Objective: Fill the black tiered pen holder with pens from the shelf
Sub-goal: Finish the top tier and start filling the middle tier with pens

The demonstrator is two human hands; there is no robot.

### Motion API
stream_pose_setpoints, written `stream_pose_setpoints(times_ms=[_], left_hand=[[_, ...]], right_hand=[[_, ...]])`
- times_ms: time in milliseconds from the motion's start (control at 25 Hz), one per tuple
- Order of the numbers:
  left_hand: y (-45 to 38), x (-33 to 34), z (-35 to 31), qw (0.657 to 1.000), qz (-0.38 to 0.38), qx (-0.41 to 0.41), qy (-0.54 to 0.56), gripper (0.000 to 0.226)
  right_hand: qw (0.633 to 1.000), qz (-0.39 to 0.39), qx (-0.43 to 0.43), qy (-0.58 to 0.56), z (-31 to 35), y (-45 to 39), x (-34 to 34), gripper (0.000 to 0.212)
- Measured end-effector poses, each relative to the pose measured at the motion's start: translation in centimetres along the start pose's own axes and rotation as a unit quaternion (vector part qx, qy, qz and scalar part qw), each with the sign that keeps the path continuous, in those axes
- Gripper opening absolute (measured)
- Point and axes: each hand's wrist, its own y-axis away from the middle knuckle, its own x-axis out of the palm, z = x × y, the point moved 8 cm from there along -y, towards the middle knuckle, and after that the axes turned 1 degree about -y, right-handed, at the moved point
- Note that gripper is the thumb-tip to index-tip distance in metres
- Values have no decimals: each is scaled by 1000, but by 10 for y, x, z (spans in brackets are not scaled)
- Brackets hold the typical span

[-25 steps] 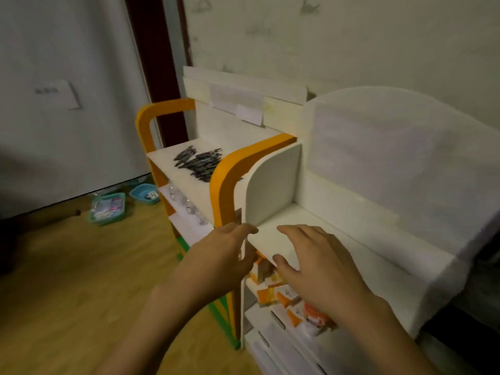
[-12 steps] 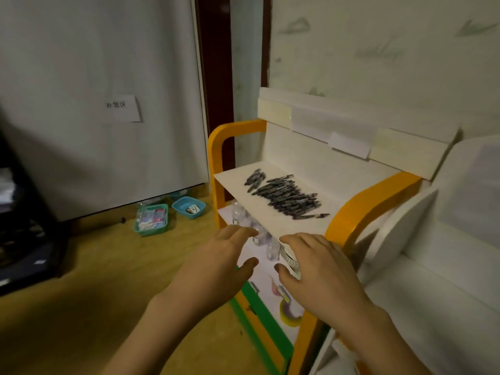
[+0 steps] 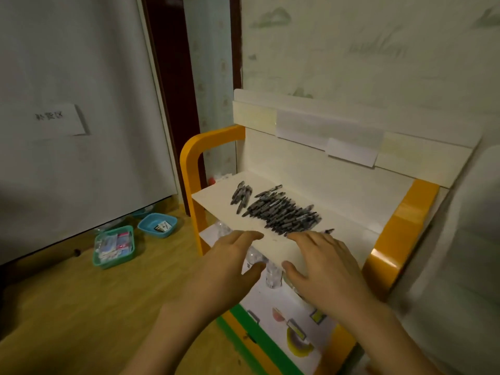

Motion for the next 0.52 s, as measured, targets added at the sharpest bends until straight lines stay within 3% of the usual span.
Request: stream_pose_setpoints(times_ms=[280, 520], left_hand=[[-130, -4, 63, 1000, 13, 18, -19, 52], [-230, 26, 131, 1000, 18, -16, 8, 52]], right_hand=[[998, -33, 46, -8, -35, -124, 30, 47], [996, -2, 83, -14, -69, -215, 79, 42]])
